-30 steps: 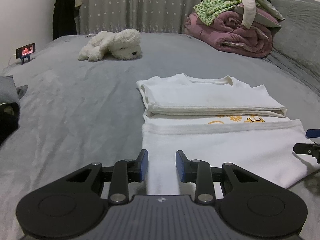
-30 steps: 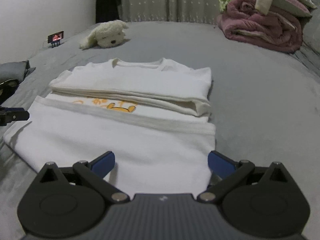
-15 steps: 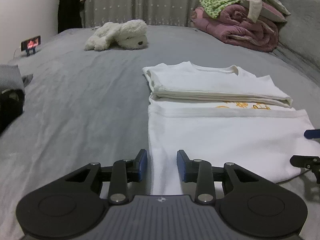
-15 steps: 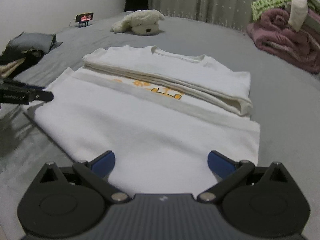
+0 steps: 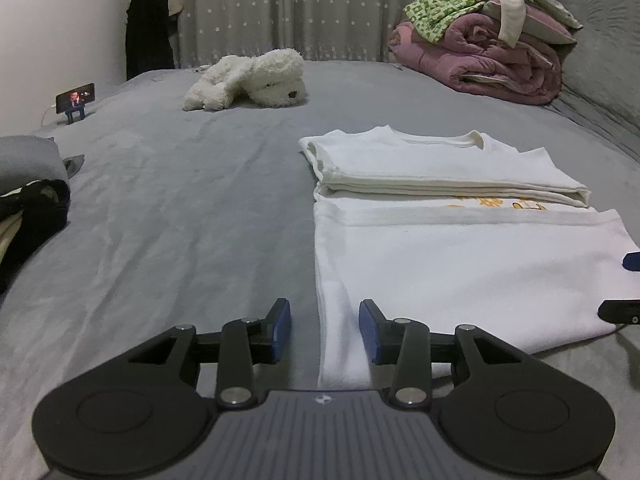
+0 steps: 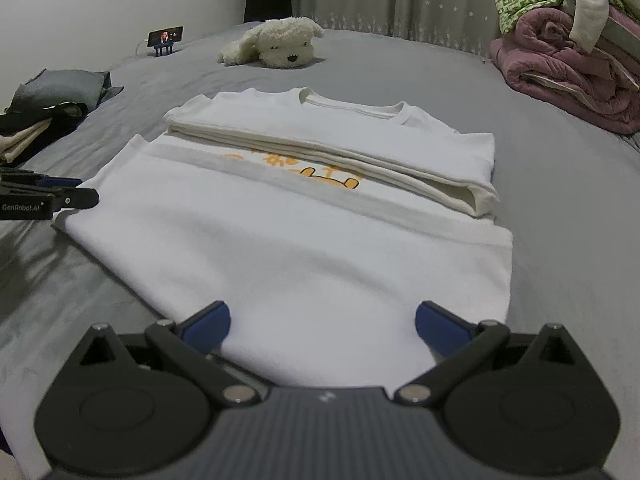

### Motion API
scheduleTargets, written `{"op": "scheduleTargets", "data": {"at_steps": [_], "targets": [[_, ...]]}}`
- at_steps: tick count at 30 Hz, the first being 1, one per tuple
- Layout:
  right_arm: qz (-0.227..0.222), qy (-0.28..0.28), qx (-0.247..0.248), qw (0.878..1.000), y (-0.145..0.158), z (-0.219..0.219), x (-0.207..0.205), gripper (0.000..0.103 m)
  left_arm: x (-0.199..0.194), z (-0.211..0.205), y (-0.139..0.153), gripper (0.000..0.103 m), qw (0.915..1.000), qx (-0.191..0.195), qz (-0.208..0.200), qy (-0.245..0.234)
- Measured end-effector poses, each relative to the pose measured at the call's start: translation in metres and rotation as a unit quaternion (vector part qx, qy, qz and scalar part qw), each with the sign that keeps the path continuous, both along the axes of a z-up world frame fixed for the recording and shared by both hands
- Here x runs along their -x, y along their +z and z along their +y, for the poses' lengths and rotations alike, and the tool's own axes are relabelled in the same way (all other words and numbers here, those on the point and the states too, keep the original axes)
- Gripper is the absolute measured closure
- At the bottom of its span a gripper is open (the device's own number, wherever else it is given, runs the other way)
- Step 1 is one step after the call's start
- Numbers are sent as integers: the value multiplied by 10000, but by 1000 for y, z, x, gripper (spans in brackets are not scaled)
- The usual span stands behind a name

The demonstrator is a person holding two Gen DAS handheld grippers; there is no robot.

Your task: Fold clothes

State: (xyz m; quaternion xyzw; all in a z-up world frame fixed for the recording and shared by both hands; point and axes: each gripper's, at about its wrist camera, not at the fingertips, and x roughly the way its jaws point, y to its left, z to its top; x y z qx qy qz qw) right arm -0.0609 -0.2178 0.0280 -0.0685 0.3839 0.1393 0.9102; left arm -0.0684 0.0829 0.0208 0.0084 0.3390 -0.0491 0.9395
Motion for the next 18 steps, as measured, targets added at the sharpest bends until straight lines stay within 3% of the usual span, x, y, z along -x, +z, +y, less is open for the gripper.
{"op": "scheduleTargets", "data": {"at_steps": [18], "targets": [[9,-302,3,9995,6,-30,15,0,1,13,4,60,9999,68,75,51]]}}
